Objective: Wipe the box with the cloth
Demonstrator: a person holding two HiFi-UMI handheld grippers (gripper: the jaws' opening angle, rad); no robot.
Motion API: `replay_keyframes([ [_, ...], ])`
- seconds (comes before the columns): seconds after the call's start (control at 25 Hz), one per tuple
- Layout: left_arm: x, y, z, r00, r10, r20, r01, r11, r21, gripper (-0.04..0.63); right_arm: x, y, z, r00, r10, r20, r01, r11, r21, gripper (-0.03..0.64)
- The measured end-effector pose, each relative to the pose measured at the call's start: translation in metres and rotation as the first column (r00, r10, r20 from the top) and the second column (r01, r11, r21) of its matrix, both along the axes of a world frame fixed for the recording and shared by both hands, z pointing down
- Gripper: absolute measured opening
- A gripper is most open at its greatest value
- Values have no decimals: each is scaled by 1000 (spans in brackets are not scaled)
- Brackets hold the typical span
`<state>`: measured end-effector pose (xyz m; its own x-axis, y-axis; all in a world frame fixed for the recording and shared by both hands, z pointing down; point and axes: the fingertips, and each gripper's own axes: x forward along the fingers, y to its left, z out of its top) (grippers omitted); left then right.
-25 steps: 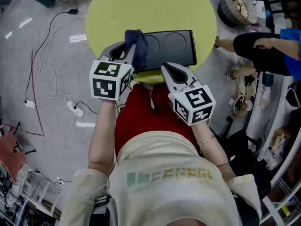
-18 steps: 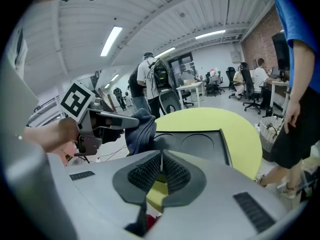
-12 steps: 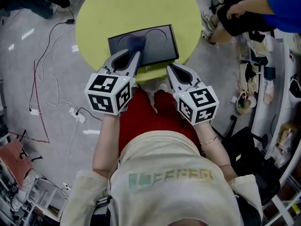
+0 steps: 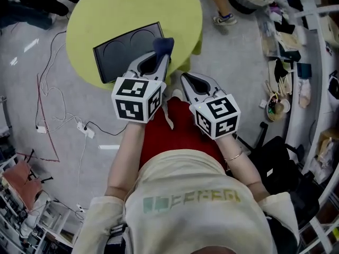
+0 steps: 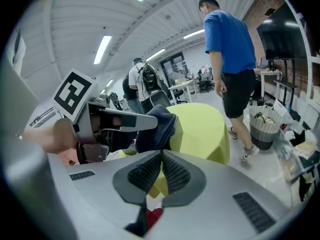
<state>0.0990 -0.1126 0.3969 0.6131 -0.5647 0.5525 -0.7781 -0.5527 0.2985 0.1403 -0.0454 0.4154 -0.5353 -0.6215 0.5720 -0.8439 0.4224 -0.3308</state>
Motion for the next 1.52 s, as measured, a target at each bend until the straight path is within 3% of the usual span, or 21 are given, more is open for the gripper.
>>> replay_keyframes([
  [0.16, -3, 1, 17, 998, -49, 25, 50, 999, -15, 63, 1, 2, 6, 1000, -15, -4, 15, 1000, -12, 38],
  [0.32, -28, 6, 32, 993, -96, 67, 98, 995, -16, 63, -11, 8, 15, 999, -46, -16, 45, 998, -34, 38],
  [1.0, -202, 35, 36, 958, -252, 137, 253, 968, 12, 63, -145, 17, 9, 979, -194, -61, 192, 981, -29, 38],
  [1.28, -266, 55, 29, 947, -304, 101, 304, 952, 14, 63, -180, 35, 4, 975, -199, -94, 199, 980, -14, 38],
  [1.52, -265, 67, 5, 950, -308, 52, 305, 950, 72, 63, -155, 37, 3, 986, -137, -94, 137, 991, -7, 38],
])
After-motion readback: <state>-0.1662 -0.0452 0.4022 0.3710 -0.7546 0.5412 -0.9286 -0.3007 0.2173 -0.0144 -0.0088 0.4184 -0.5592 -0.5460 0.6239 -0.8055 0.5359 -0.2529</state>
